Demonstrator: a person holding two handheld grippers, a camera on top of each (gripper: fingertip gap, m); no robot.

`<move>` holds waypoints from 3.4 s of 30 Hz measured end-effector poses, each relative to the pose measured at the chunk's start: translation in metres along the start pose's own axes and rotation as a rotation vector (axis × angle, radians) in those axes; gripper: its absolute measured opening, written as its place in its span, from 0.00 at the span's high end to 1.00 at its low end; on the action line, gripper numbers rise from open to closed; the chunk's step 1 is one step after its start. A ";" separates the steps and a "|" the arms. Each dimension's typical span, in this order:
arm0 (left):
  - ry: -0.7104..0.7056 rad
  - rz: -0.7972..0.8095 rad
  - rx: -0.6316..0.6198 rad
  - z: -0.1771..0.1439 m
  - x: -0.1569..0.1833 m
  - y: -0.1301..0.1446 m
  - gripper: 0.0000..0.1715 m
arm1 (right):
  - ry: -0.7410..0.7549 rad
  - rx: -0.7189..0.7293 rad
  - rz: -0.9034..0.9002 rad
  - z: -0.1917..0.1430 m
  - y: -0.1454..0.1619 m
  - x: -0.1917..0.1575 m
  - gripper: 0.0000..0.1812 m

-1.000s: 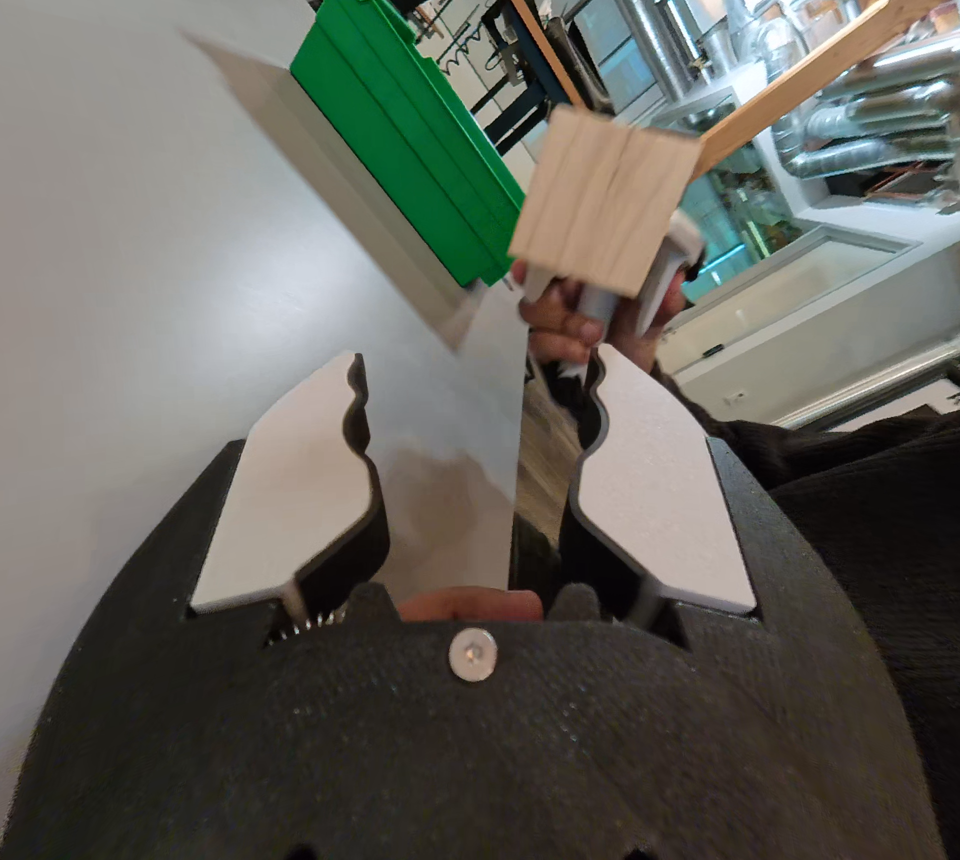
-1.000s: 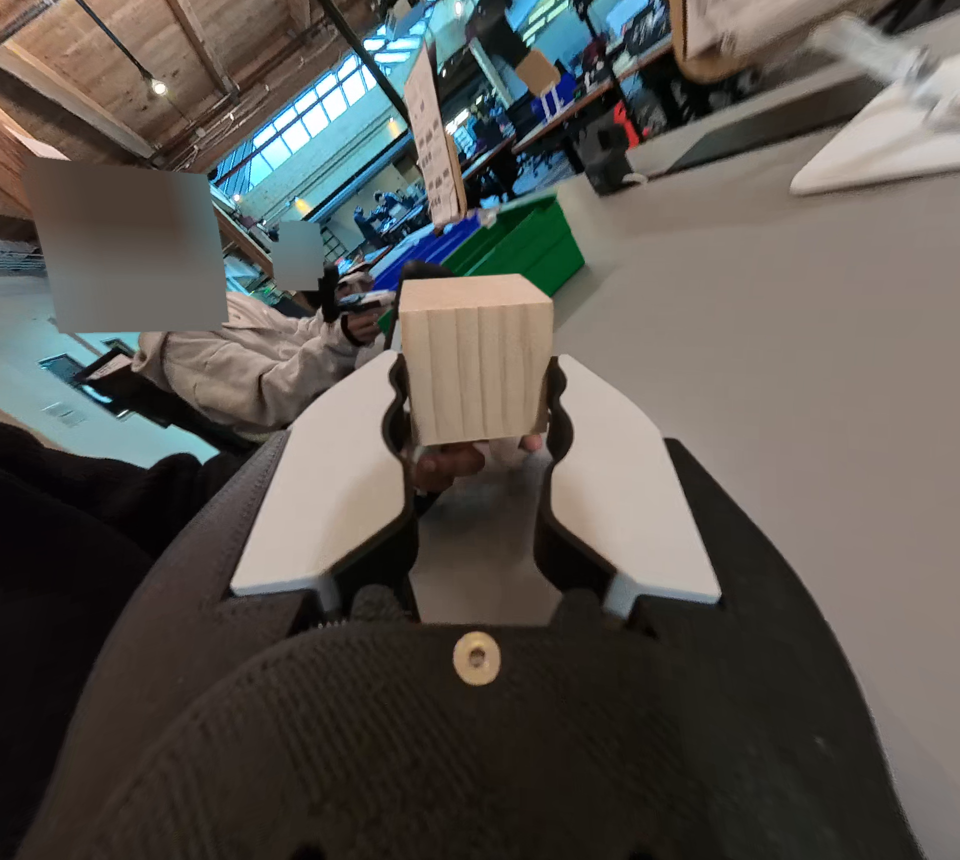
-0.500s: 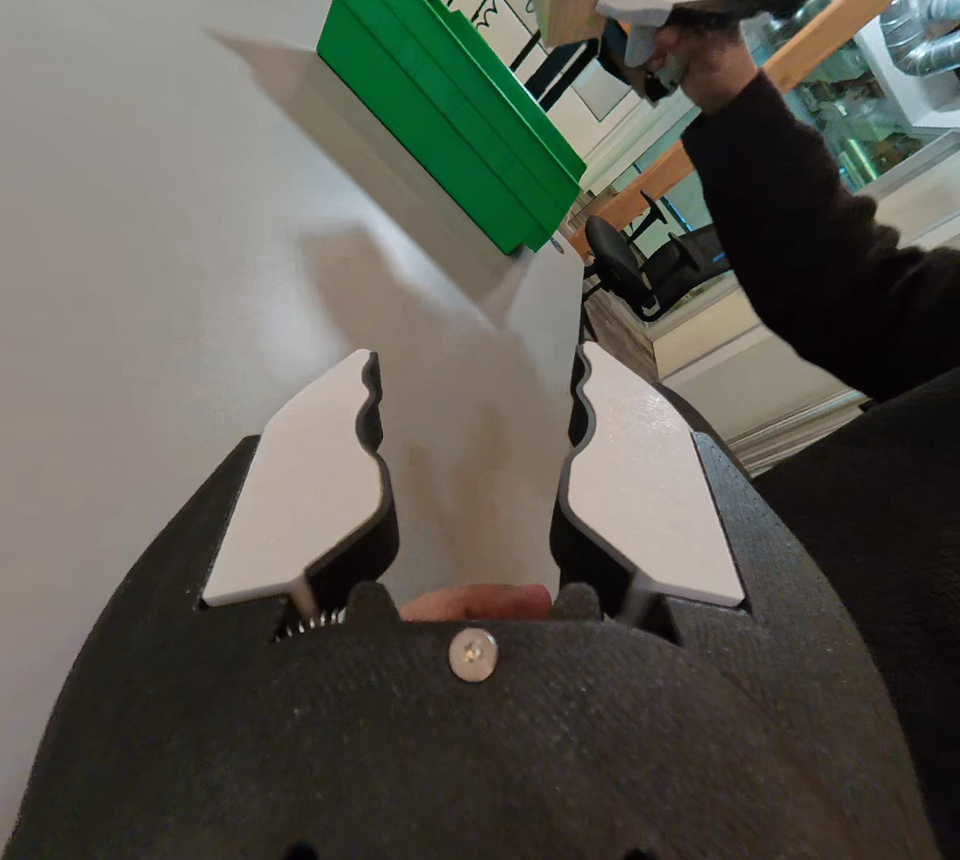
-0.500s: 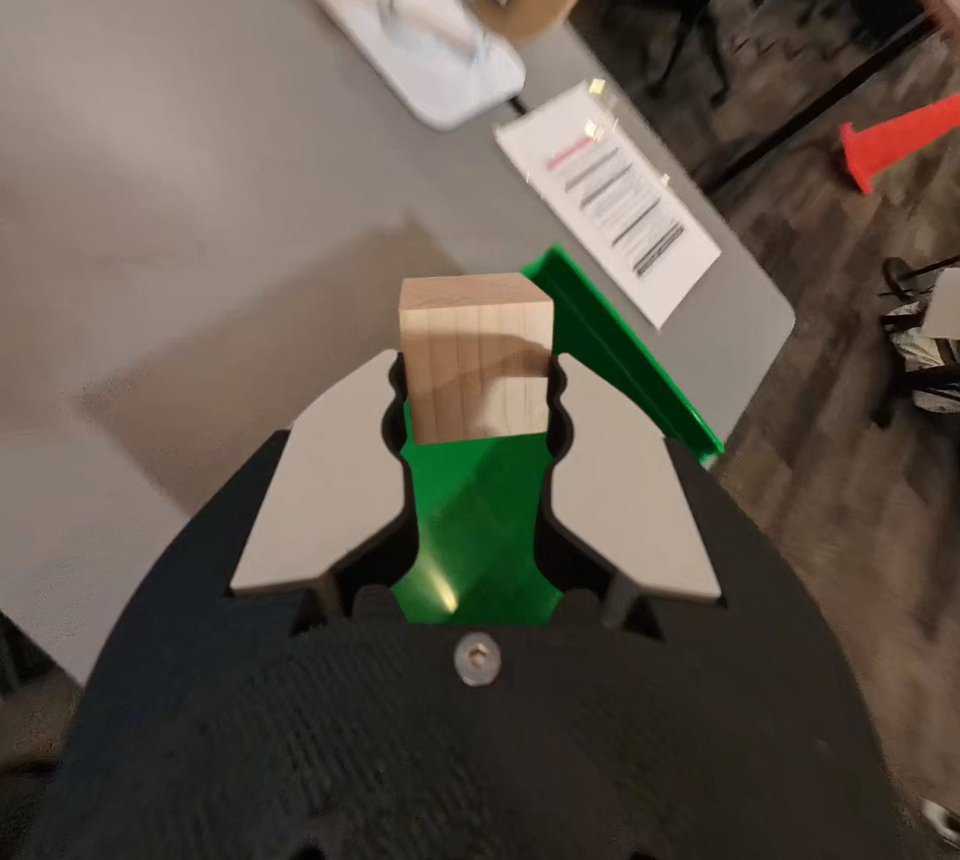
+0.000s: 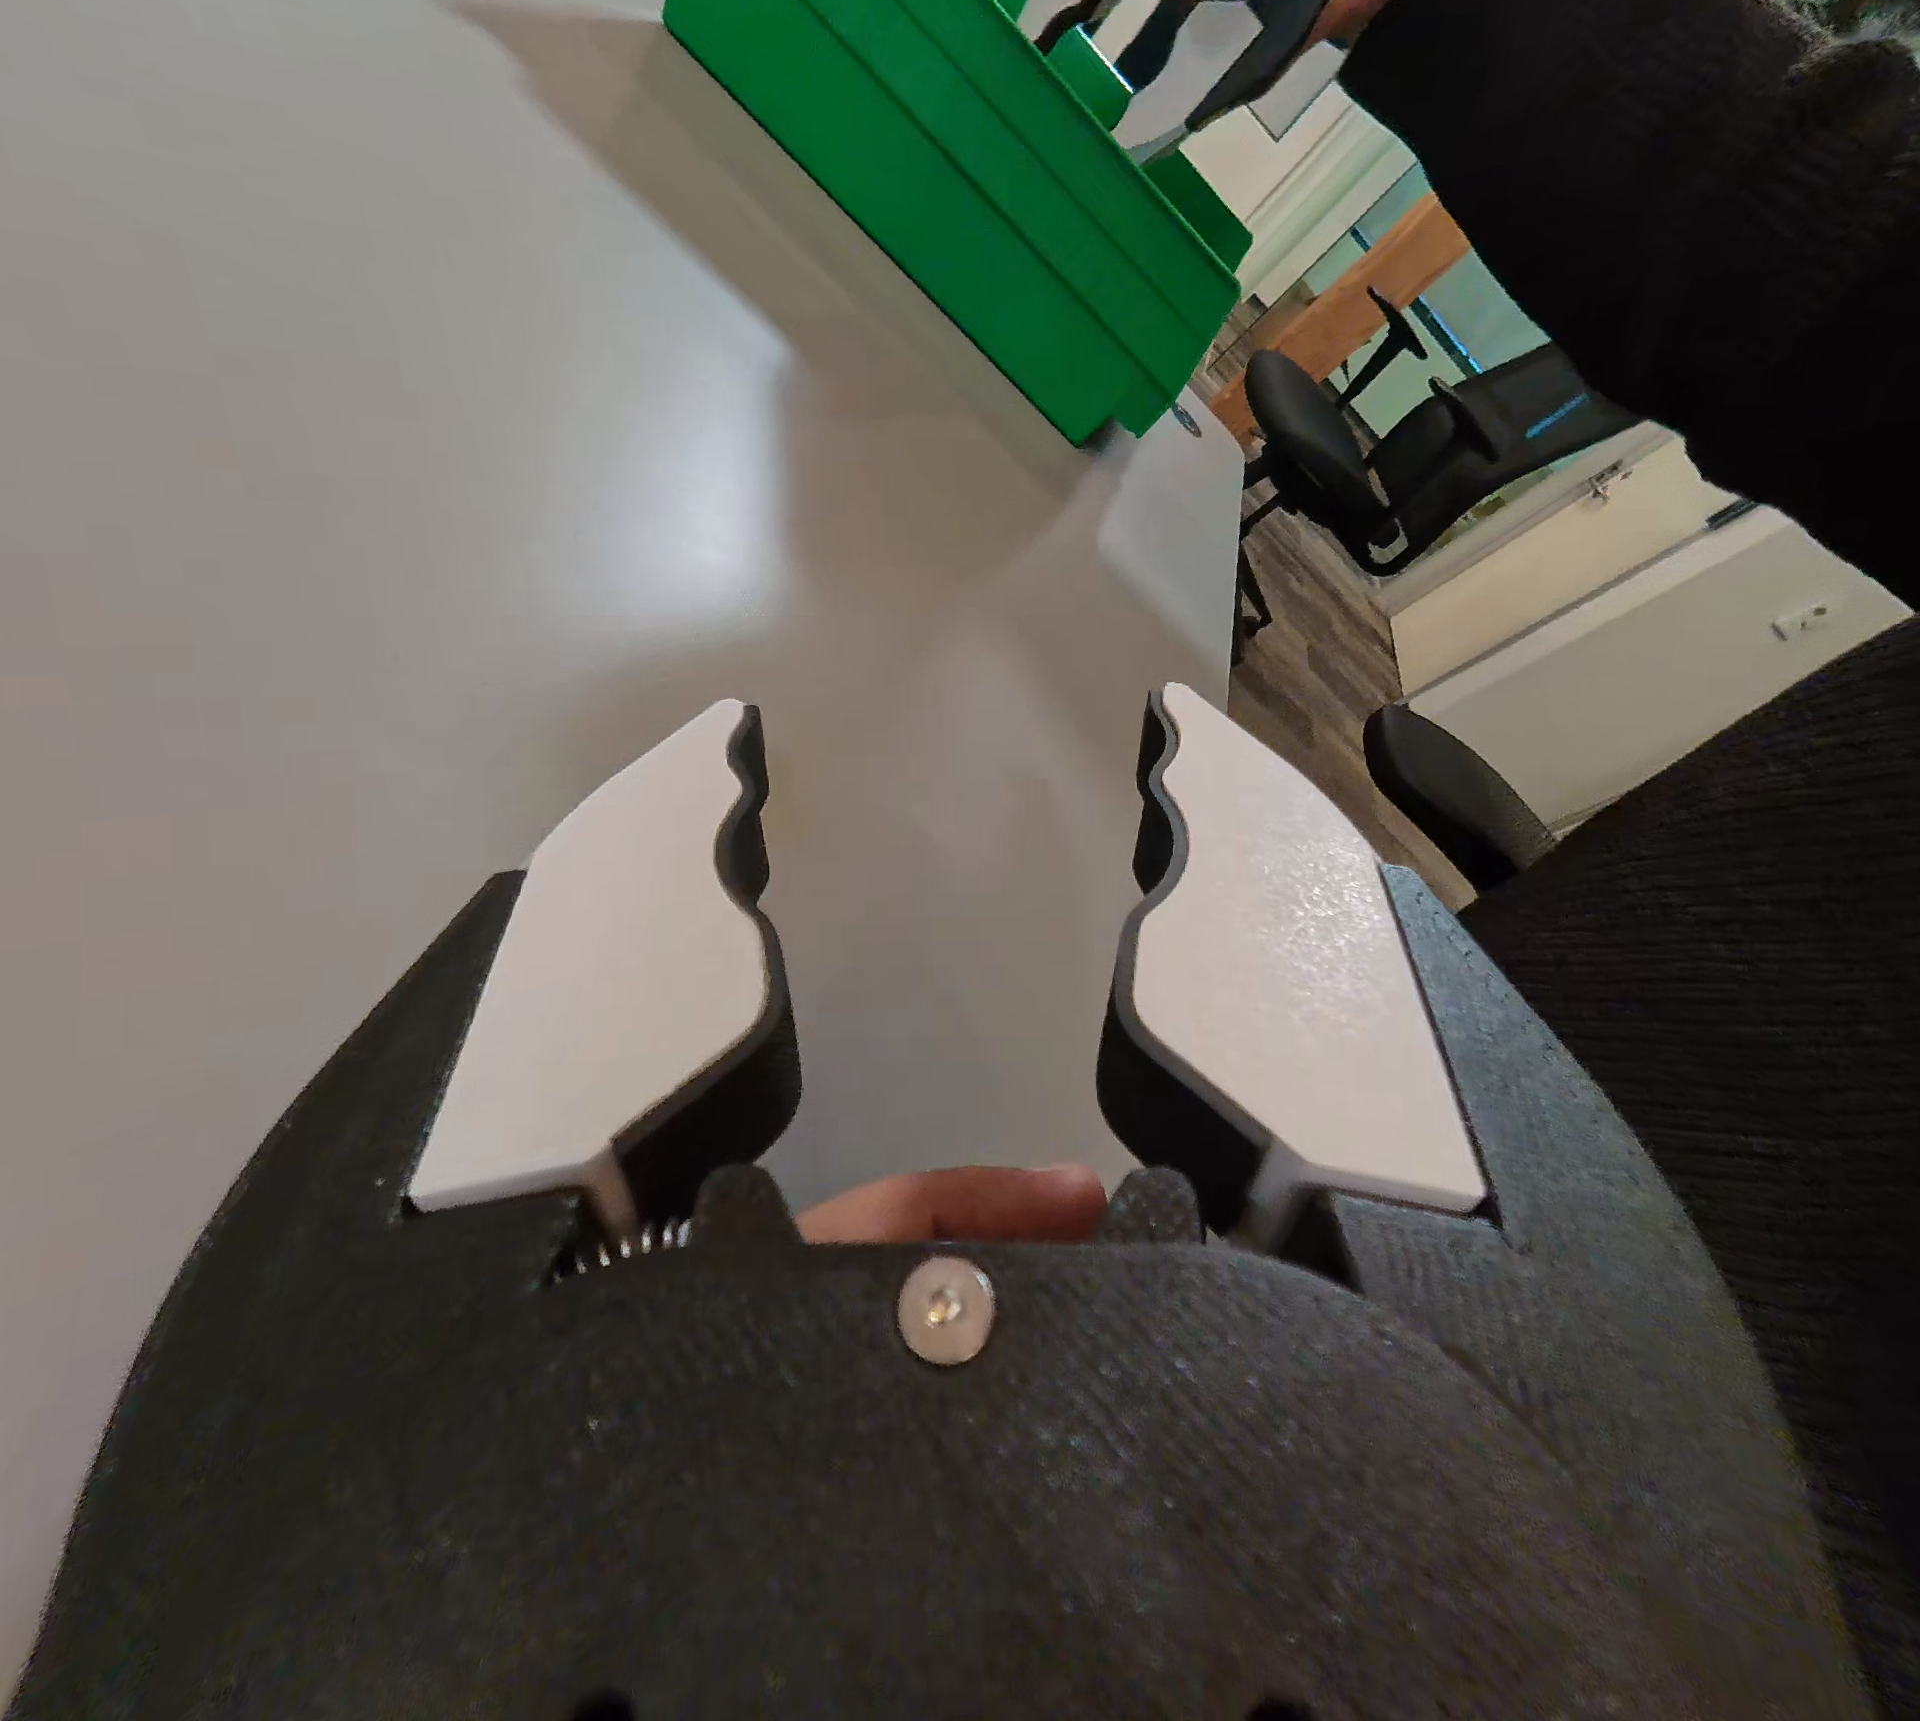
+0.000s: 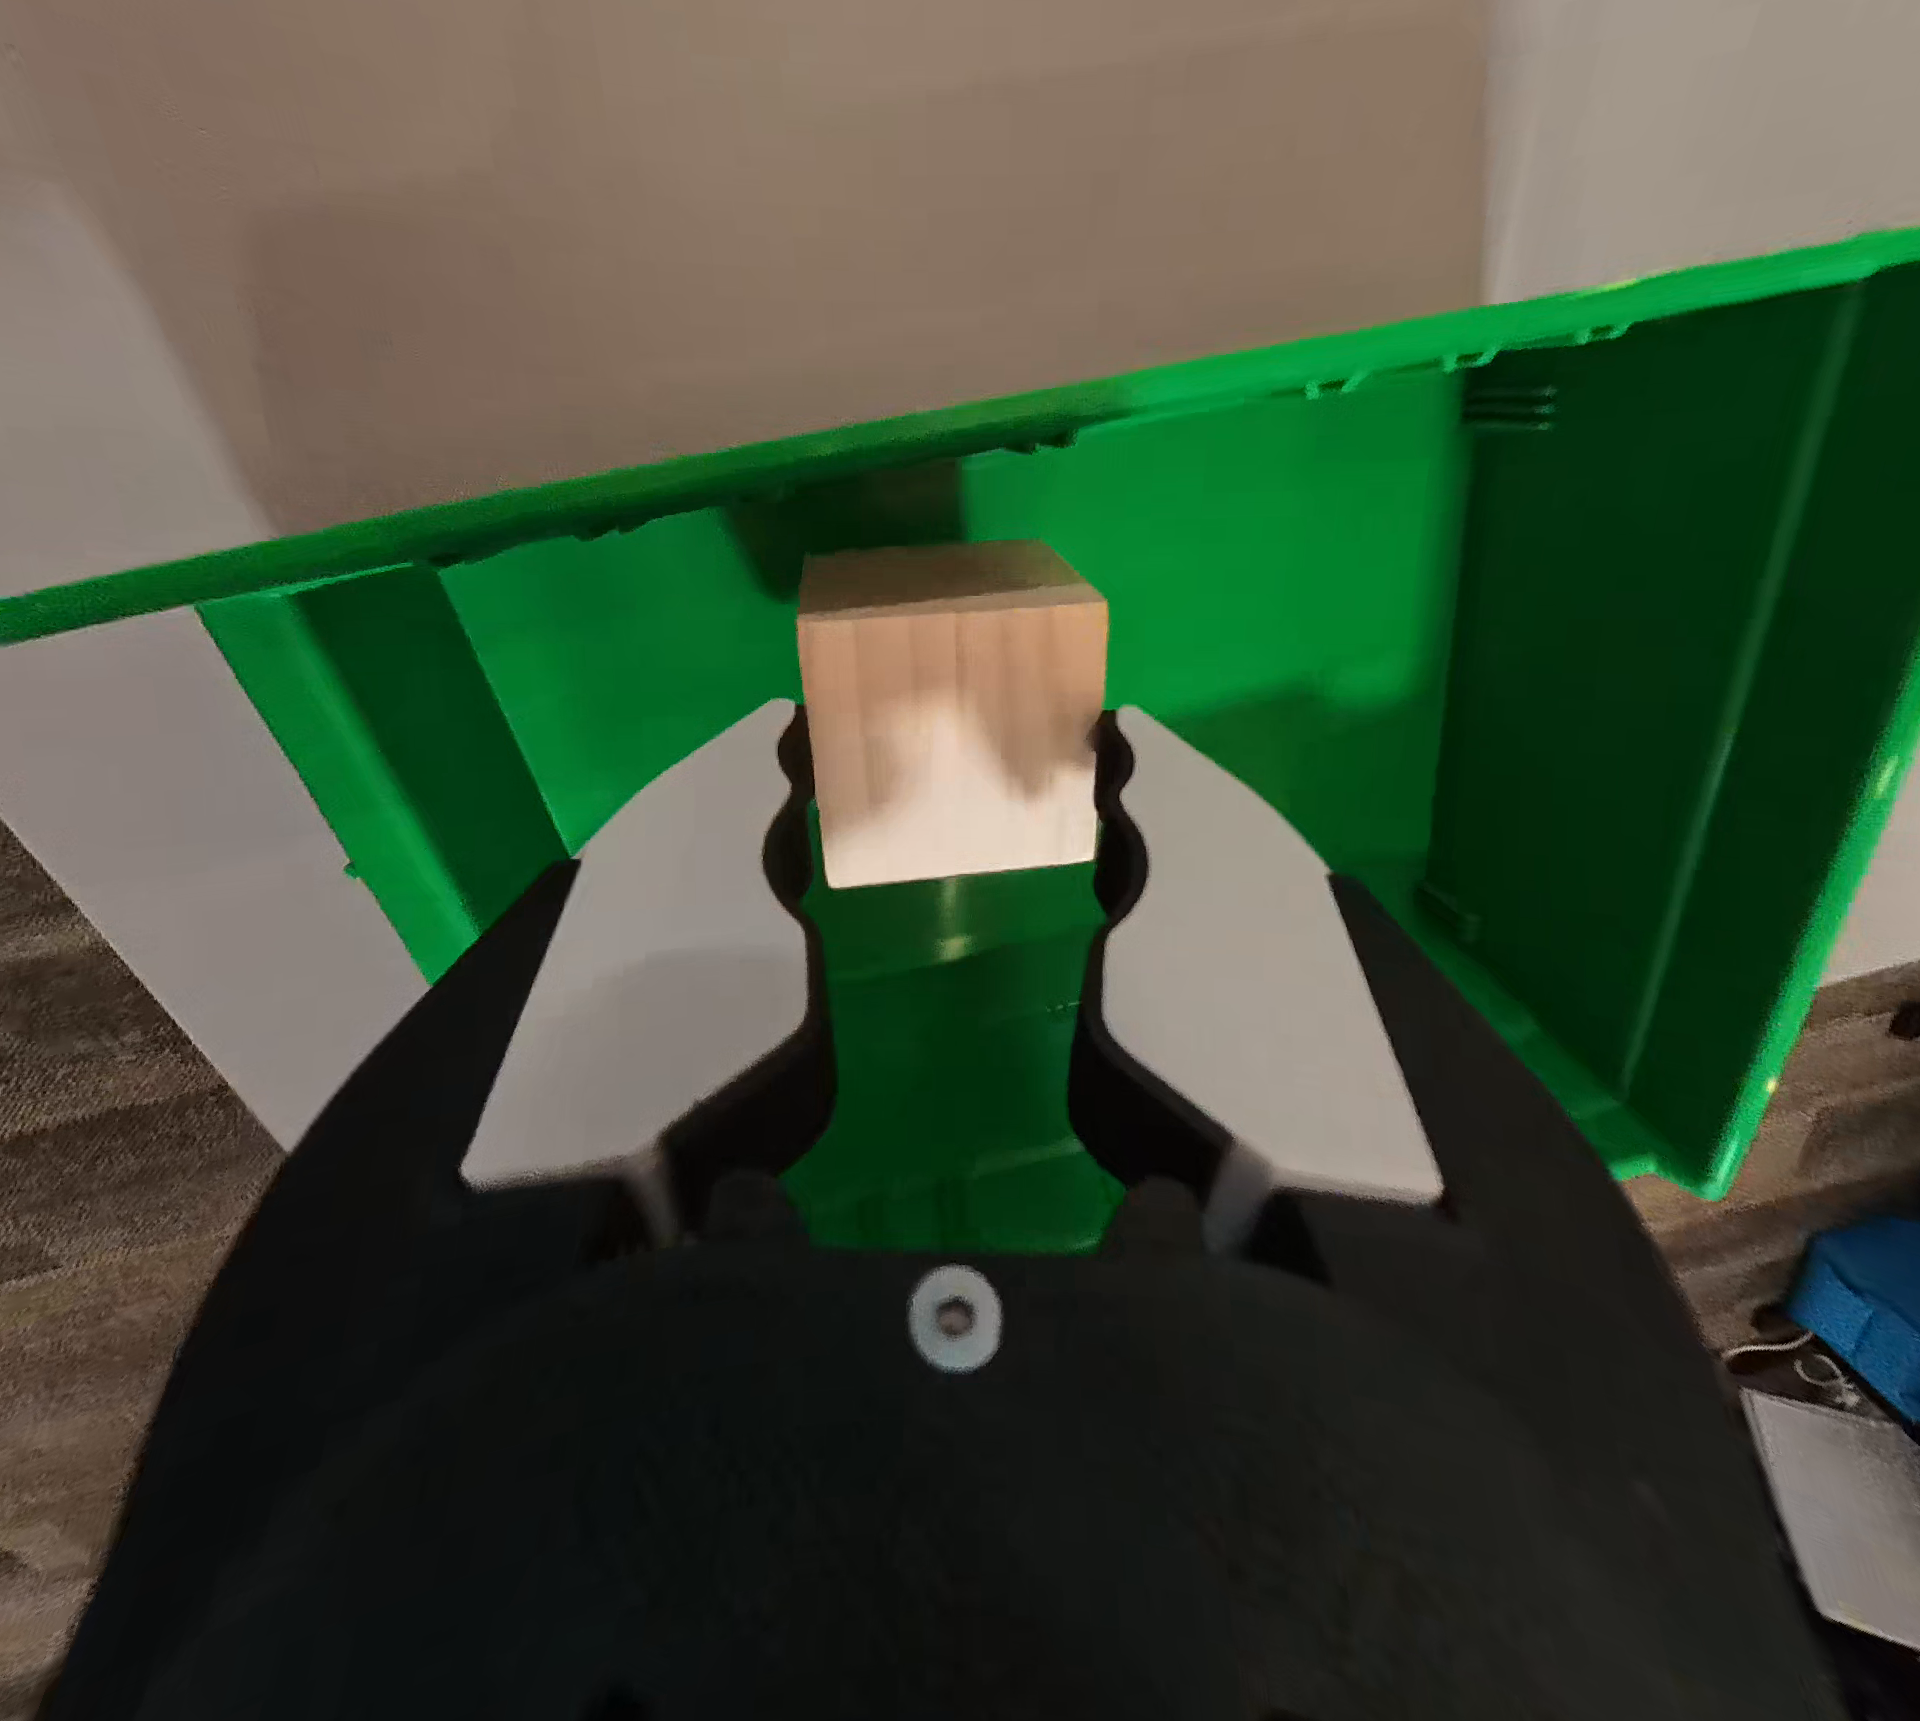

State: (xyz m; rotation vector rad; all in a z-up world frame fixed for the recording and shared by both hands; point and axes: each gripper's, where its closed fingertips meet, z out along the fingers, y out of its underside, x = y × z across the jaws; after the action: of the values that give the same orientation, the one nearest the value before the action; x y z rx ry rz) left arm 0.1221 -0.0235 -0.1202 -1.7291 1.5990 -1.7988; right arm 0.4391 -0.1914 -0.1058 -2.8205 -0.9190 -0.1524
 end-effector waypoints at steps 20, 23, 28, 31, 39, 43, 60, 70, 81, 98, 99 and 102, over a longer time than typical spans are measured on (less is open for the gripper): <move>0.035 -0.050 0.026 0.002 0.000 -0.003 0.62 | -0.024 0.033 -0.130 0.026 -0.003 0.004 0.70; 0.037 -0.061 0.031 0.002 -0.001 -0.004 0.62 | -0.026 0.052 -0.127 0.027 -0.005 0.004 0.70; 0.035 -0.065 0.035 0.002 -0.001 -0.004 0.62 | -0.031 0.066 -0.131 0.029 -0.009 0.005 0.70; 0.038 -0.069 0.033 0.003 -0.001 -0.004 0.62 | -0.035 0.062 -0.144 0.031 -0.011 0.005 0.70; 0.044 -0.079 0.035 0.003 -0.001 -0.004 0.63 | -0.030 0.075 -0.165 0.032 -0.016 0.006 0.70; 0.045 -0.079 0.035 0.003 -0.001 -0.004 0.63 | -0.028 0.073 -0.161 0.033 -0.014 0.006 0.70; 0.052 -0.113 0.027 0.003 -0.003 -0.003 0.64 | -0.065 0.051 -0.068 0.024 -0.003 0.003 0.70; 0.051 -0.104 0.014 0.004 -0.001 -0.001 0.64 | -0.023 0.045 -0.039 0.016 0.011 -0.001 0.67; 0.054 -0.096 0.021 0.003 0.002 -0.002 0.64 | 0.171 0.320 0.146 -0.065 -0.004 0.016 0.69; 0.040 -0.028 0.083 -0.008 0.023 -0.017 0.64 | -0.252 1.348 0.949 -0.114 -0.254 -0.096 0.61; 0.026 -0.025 0.085 -0.009 0.021 -0.018 0.64 | -0.293 1.357 0.991 -0.099 -0.267 -0.099 0.59; -0.018 -0.035 0.102 -0.015 0.016 -0.022 0.63 | -0.342 1.419 1.115 -0.065 -0.296 -0.101 0.60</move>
State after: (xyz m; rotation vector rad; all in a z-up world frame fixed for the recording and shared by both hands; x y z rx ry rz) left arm 0.1166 -0.0174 -0.0901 -1.7336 1.4514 -1.8409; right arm 0.1794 -0.0263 -0.0189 -1.5647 0.5197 0.7828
